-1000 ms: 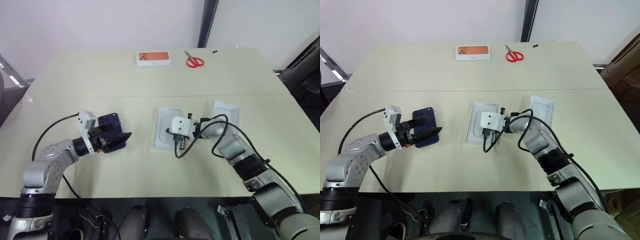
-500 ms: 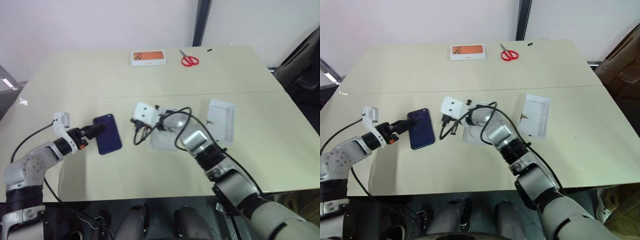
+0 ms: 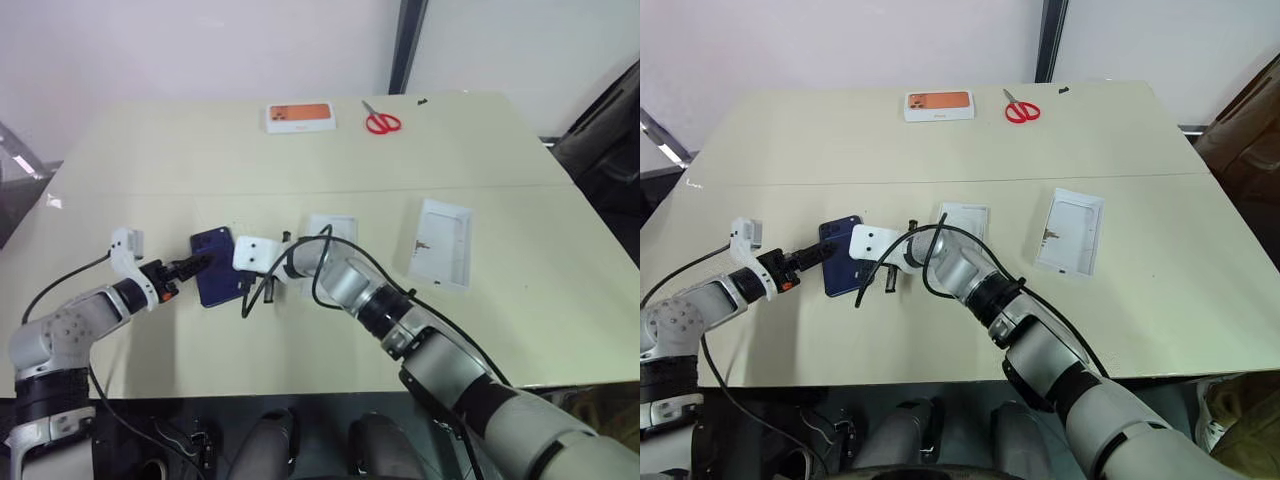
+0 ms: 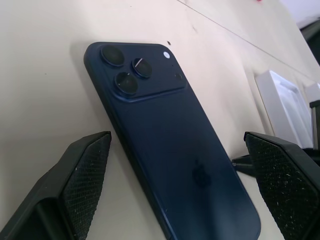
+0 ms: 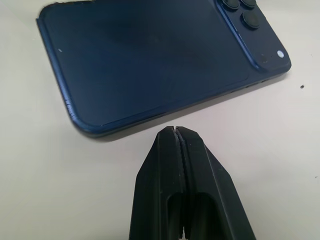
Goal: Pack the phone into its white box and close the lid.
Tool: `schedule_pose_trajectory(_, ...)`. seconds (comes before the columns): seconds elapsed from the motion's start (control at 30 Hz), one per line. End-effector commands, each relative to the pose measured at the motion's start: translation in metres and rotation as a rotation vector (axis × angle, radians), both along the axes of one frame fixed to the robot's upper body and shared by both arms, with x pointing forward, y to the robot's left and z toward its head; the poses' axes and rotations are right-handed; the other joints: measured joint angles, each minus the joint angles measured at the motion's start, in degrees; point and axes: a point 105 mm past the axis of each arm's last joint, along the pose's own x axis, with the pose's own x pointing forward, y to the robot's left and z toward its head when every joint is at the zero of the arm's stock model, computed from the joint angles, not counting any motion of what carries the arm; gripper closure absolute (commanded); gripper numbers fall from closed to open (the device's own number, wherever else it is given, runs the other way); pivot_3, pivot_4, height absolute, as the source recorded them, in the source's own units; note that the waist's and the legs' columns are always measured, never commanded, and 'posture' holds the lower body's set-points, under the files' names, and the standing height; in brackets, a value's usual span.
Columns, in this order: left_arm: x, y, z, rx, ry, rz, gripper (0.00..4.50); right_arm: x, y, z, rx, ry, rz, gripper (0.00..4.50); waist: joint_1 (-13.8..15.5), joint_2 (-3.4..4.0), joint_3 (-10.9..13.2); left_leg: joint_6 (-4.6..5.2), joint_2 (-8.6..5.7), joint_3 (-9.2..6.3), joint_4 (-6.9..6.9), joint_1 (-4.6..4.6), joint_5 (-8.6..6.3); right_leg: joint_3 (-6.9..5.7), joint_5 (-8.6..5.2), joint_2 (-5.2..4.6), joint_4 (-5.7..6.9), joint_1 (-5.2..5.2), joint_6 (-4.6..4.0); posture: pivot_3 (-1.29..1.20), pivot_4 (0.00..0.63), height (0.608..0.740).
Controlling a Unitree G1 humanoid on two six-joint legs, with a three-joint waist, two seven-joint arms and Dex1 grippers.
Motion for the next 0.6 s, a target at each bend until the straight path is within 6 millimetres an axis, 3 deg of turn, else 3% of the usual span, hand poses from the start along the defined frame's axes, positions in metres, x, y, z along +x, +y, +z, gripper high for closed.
schedule_pose_trajectory(0.03,-0.005,-0.020,-0.035,-0.008,0.150,-0.052,0.00,0.003,0.001,0.003,0.003,-0.009,-0.007,4.46,0.06,0.06,-0.07,0.00,-0.01,0.00,0.00,0.01,0.00,0.00,0.00,0.00,0.00,0.02,0.00,0.00,0.150,0.734)
schedule_pose_trajectory(0.27,-0.011,-0.054,-0.035,-0.114,0.234,-0.192,0.00,0.003,-0.006,0.003,0.004,-0.006,-0.013,4.46,0.28,0.20,-0.16,-0.01,-0.05,-0.03,0.04,0.03,0.01,-0.02,0.00,-0.04,-0.01,0.09,0.00,0.00,0.150,0.734)
schedule_pose_trajectory(0.6,-0.008,-0.063,-0.029,-0.161,0.283,-0.242,0.00,0.005,-0.012,0.002,0.012,-0.010,-0.039,4.46,0.32,0.23,-0.20,-0.13,-0.07,-0.07,0.04,0.03,0.08,-0.04,0.00,-0.05,-0.02,0.11,0.01,0.00,0.150,0.734)
